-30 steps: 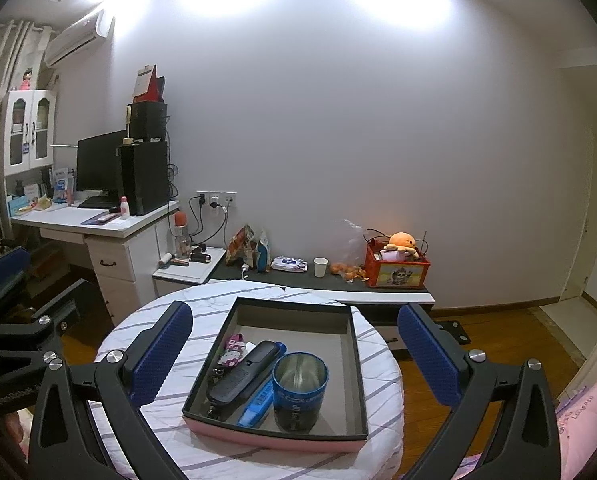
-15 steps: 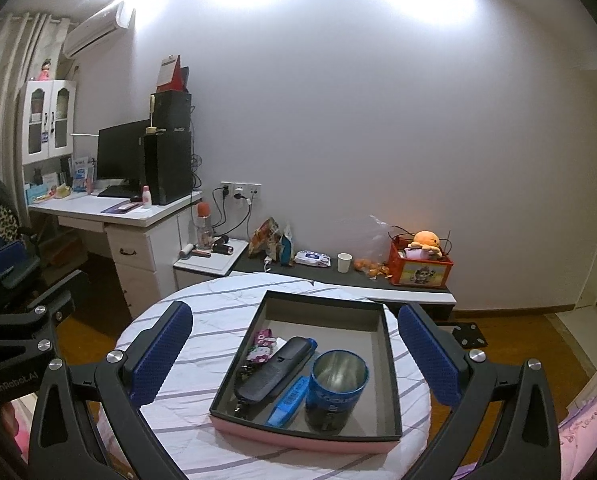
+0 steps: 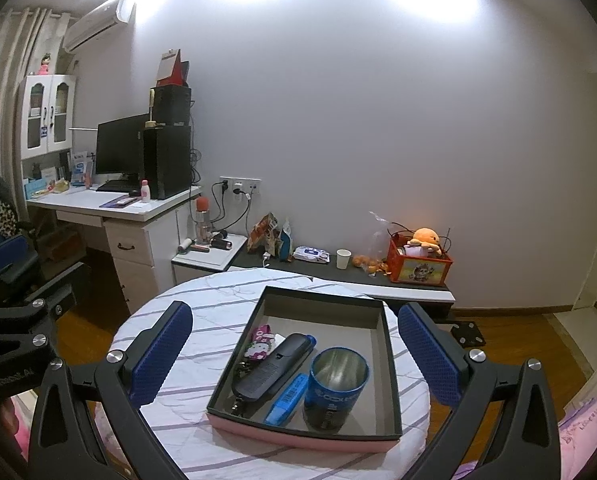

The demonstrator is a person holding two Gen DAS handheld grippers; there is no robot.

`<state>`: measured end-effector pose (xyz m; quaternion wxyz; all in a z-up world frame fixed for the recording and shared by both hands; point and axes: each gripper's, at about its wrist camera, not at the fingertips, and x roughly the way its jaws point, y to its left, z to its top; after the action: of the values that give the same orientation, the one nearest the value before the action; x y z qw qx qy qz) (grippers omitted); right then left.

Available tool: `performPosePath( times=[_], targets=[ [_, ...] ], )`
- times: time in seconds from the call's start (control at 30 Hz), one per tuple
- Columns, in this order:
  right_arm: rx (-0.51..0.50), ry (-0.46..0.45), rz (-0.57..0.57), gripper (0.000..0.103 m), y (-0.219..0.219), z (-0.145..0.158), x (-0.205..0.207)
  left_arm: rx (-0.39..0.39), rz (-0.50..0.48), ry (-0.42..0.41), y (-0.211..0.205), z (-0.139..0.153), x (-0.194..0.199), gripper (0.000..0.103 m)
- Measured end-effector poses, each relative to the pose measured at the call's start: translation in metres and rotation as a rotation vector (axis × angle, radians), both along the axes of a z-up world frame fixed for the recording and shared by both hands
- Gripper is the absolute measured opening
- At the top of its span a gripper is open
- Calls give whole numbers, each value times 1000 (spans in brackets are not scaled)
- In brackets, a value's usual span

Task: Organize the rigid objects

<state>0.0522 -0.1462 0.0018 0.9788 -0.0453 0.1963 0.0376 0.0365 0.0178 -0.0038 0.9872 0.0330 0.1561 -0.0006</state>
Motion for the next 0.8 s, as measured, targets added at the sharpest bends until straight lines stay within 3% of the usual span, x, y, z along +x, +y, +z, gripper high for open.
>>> performPosePath(
  times=[0.8],
  targets=[
    [-1,13,-30,103,-14,-3,1,10,-32,0,-13,-2,6,103]
  ],
)
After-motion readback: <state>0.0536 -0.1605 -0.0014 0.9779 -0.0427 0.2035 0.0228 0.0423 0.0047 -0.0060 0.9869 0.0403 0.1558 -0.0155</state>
